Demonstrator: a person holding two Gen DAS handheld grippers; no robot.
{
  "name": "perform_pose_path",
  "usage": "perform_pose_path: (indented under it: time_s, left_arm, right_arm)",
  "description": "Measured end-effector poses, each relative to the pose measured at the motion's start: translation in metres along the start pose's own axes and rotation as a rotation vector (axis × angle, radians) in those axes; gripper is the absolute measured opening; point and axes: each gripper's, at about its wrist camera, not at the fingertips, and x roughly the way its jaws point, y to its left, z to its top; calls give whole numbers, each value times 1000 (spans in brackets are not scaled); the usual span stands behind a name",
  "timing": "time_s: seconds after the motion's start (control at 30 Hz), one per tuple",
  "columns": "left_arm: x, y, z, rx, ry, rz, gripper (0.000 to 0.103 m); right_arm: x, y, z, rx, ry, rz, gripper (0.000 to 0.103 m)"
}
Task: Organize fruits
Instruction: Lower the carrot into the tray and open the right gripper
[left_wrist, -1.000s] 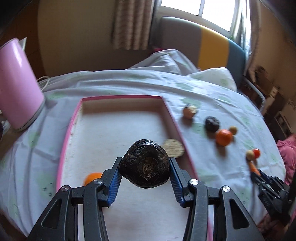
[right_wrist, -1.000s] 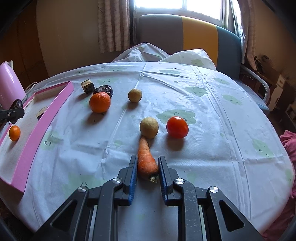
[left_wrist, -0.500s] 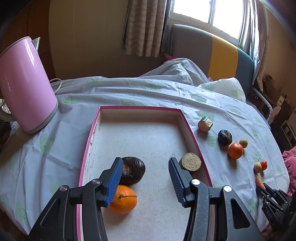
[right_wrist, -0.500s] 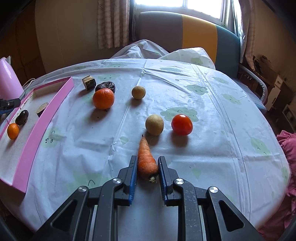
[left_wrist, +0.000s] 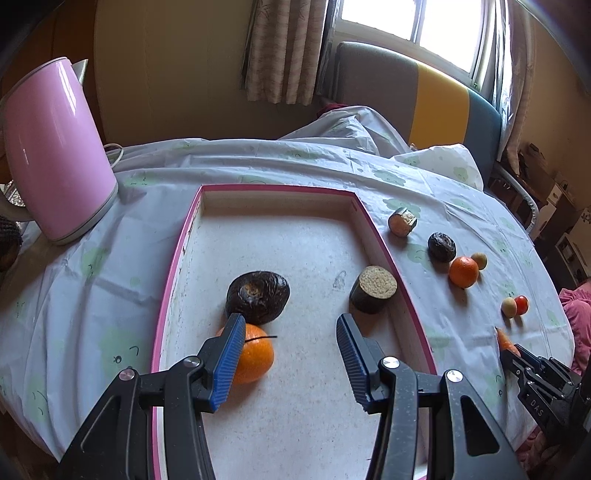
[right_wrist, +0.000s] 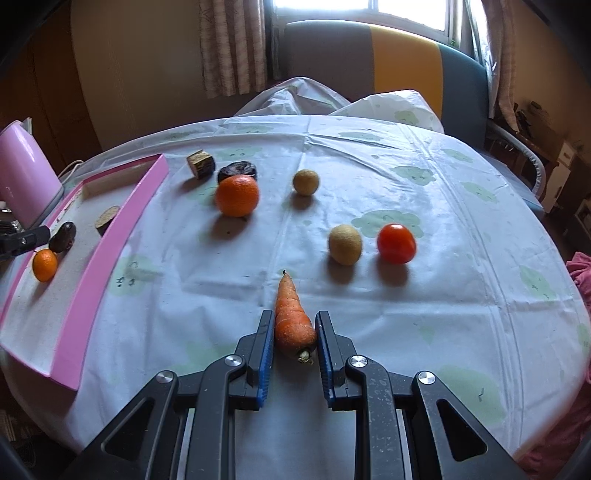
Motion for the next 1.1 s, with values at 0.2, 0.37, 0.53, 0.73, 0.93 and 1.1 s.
perform_pose_path:
  time_s: [0.2,0.37,0.53,0.73,0.93,1.1]
  left_arm:
    - [-5,7,-10,-8,-3,8,52]
    - [-10,17,-14,-30,-14,18,52]
    - [-14,26,-16,-51,-20,27,52]
    - [-24,37,-13,-76,-38,36,52]
    - [-33,41,-11,-83,-53,37,52]
    - [-36,39,-12,-78,-50,29,52]
  right_arm:
    - [-1,13,-1,-13,1,35,22]
    - [-12,25,6,-3,-32,96,22]
    - [-34,60,23,-57,-96,211,22]
    - [-43,119,38,-169,-114,324,22]
    - [-29,159,43,-216,-66,387,22]
    - [-18,171,42,-231,-31,387,23]
